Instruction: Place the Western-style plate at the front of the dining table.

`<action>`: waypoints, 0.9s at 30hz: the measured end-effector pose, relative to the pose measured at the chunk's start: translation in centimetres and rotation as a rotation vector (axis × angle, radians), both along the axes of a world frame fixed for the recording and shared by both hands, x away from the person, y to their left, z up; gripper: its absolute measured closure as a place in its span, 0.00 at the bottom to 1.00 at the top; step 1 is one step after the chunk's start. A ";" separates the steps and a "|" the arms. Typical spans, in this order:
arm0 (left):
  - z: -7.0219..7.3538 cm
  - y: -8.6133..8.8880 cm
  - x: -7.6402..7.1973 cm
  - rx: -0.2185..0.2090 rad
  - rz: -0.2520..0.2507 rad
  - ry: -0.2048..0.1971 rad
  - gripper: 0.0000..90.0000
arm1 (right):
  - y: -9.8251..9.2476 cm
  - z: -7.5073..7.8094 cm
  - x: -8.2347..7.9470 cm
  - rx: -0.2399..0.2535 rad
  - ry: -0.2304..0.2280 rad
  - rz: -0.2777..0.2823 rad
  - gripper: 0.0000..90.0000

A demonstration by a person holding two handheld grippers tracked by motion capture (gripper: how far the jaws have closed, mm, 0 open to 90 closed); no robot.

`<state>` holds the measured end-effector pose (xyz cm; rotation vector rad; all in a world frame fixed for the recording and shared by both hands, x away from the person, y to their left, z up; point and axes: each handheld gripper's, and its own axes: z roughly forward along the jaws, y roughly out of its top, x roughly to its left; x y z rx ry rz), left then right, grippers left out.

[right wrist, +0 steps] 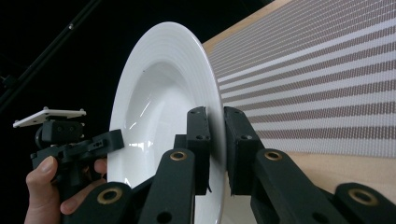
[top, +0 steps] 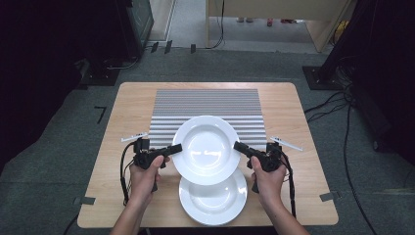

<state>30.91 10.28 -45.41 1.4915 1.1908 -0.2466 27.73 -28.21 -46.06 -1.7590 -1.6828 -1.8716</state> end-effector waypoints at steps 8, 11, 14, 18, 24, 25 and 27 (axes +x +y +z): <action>0.4 -0.2 2.7 0.005 0.007 0.002 0.91 | -0.1 0.2 2.3 0.007 0.004 -0.008 0.92; 0.4 -0.2 3.7 0.008 0.015 0.004 0.91 | 0.0 0.2 3.7 0.005 0.003 -0.014 0.92; 0.4 -0.4 5.0 0.011 0.022 0.007 0.91 | 0.0 0.2 4.8 0.005 0.010 -0.020 0.92; 0.2 -0.5 6.0 0.013 0.022 0.015 0.90 | -0.1 0.1 5.7 0.004 0.017 -0.028 0.92; -0.2 -0.7 7.9 0.012 0.037 0.033 0.91 | -0.1 -0.5 7.6 0.006 0.037 -0.037 0.92; -0.3 -0.8 8.4 0.012 0.043 0.038 0.90 | -0.1 -0.5 8.2 0.007 0.035 -0.043 0.92; -0.5 -0.8 8.6 0.009 0.047 0.043 0.90 | -0.1 -0.6 8.5 0.008 0.037 -0.044 0.92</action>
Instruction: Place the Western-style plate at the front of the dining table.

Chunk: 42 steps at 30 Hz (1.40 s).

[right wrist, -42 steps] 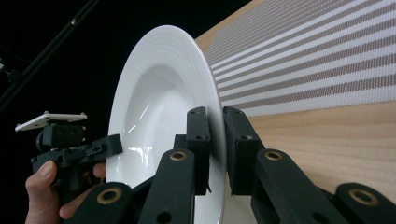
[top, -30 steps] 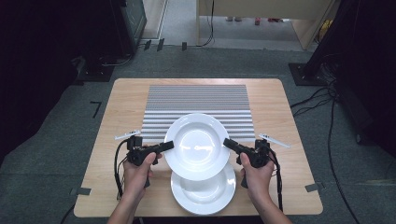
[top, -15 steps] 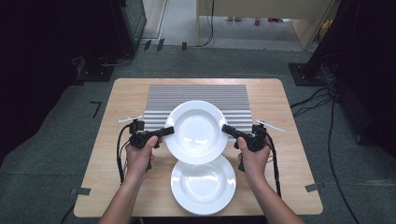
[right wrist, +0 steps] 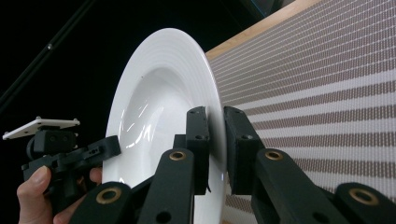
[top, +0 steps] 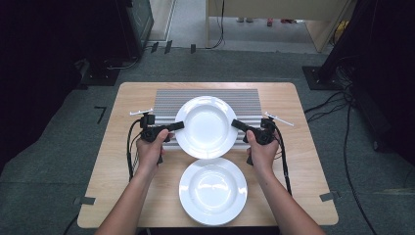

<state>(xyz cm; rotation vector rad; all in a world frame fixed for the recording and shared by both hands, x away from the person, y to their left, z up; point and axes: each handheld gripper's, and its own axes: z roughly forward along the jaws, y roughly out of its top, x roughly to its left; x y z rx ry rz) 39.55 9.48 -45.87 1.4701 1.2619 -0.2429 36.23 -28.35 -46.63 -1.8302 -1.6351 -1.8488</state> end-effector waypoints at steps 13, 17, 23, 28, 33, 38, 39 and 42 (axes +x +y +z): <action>-2.0 -0.3 4.1 0.042 0.054 0.043 0.89 | 0.4 -2.1 4.4 0.003 0.063 -0.016 0.92; -2.7 -0.6 5.4 0.051 0.085 0.064 0.88 | 0.6 -3.0 5.7 0.008 0.089 -0.038 0.91; -3.6 -1.2 6.8 0.055 0.098 0.106 0.87 | 0.5 -3.6 6.8 0.003 0.114 -0.064 0.92; -3.6 -2.6 8.5 0.088 0.085 0.134 0.87 | -0.5 -4.6 7.6 0.025 0.148 -0.111 0.91; -4.2 -3.1 9.7 0.110 0.087 0.167 0.87 | -0.7 -5.5 8.2 0.034 0.170 -0.148 0.91; -4.6 -2.8 10.5 0.100 0.090 0.196 0.86 | -0.3 -5.7 9.0 0.017 0.177 -0.149 0.91; -4.7 -2.8 10.7 0.098 0.093 0.202 0.86 | -0.3 -5.7 9.0 0.017 0.177 -0.149 0.91; -5.1 -2.8 11.0 0.100 0.088 0.226 0.87 | -0.2 -6.2 9.4 0.017 0.195 -0.161 0.91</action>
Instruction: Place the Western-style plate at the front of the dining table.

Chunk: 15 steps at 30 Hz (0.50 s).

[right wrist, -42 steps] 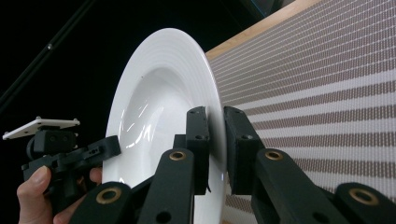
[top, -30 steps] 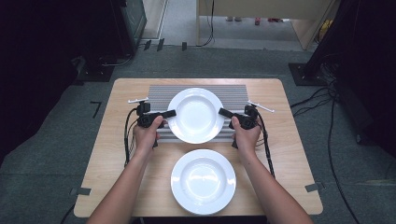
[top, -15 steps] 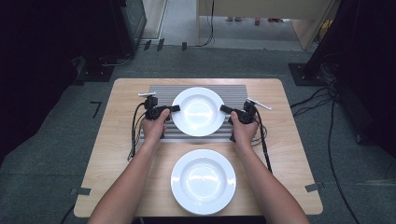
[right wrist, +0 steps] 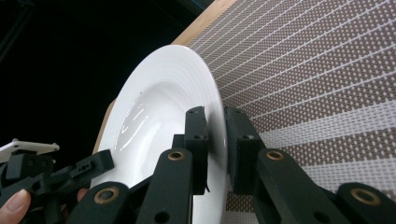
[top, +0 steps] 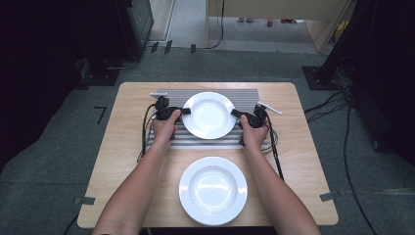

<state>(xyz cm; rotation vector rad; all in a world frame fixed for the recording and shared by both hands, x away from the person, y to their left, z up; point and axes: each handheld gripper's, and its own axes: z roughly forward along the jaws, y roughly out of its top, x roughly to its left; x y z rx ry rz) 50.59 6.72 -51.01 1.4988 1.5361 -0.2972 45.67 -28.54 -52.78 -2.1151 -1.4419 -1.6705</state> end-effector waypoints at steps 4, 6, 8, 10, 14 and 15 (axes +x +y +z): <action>-0.5 0.2 0.2 -0.014 0.010 0.019 0.87 | 0.3 0.0 0.4 -0.019 0.002 -0.002 0.91; -0.7 0.2 0.3 -0.020 0.011 0.018 0.87 | 0.3 0.1 0.5 -0.023 -0.001 0.001 0.91; -0.7 0.1 0.3 -0.018 0.012 0.017 0.87 | 0.2 0.0 0.6 -0.021 -0.001 0.000 0.91; -0.8 0.1 0.3 -0.019 0.010 0.010 0.86 | 0.2 -0.1 0.7 -0.015 -0.006 -0.001 0.91; -0.8 0.1 0.2 -0.007 -0.003 -0.014 0.85 | 0.3 -0.1 0.6 -0.027 -0.009 0.003 0.90; -0.7 0.1 0.1 -0.003 -0.011 -0.025 0.81 | 0.3 0.1 0.5 -0.058 -0.019 0.010 0.87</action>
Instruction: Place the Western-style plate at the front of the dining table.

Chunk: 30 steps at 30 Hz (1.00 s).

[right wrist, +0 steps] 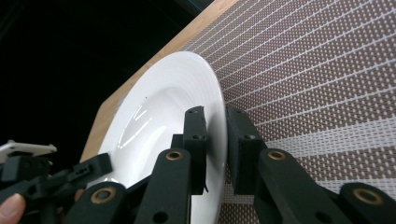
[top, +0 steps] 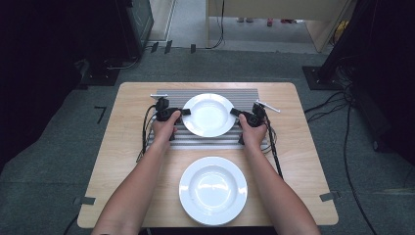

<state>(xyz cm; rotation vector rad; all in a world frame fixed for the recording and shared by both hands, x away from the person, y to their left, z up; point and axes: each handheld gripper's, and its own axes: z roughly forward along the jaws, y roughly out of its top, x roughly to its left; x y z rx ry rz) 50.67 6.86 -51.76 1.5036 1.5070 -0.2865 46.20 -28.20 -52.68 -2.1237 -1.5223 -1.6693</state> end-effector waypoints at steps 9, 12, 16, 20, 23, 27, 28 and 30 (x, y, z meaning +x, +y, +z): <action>1.9 1.7 -2.0 0.192 -0.002 -0.174 0.52 | -0.3 1.3 -1.8 -0.268 -0.108 -0.003 0.64; 2.3 1.7 -2.7 0.227 -0.020 -0.186 0.39 | -0.5 1.7 -2.5 -0.306 -0.131 0.009 0.60; 3.1 2.4 -4.8 0.193 -0.061 -0.233 0.27 | -0.5 2.3 -3.8 -0.385 -0.154 0.032 0.52; 3.7 3.4 -7.1 0.215 -0.090 -0.282 0.20 | -1.4 3.1 -5.3 -0.376 -0.170 0.050 0.47; 3.9 3.9 -8.4 0.247 -0.093 -0.305 0.20 | -2.3 3.7 -6.5 -0.397 -0.196 0.074 0.41; 4.4 5.6 -11.1 0.261 -0.062 -0.325 0.20 | -3.5 3.8 -8.2 -0.427 -0.216 0.101 0.39; 4.4 5.6 -11.1 0.261 -0.062 -0.325 0.20 | -3.5 3.8 -8.2 -0.427 -0.216 0.101 0.39; 4.6 6.2 -12.1 0.263 -0.055 -0.345 0.18 | -4.1 3.7 -8.9 -0.432 -0.214 0.108 0.39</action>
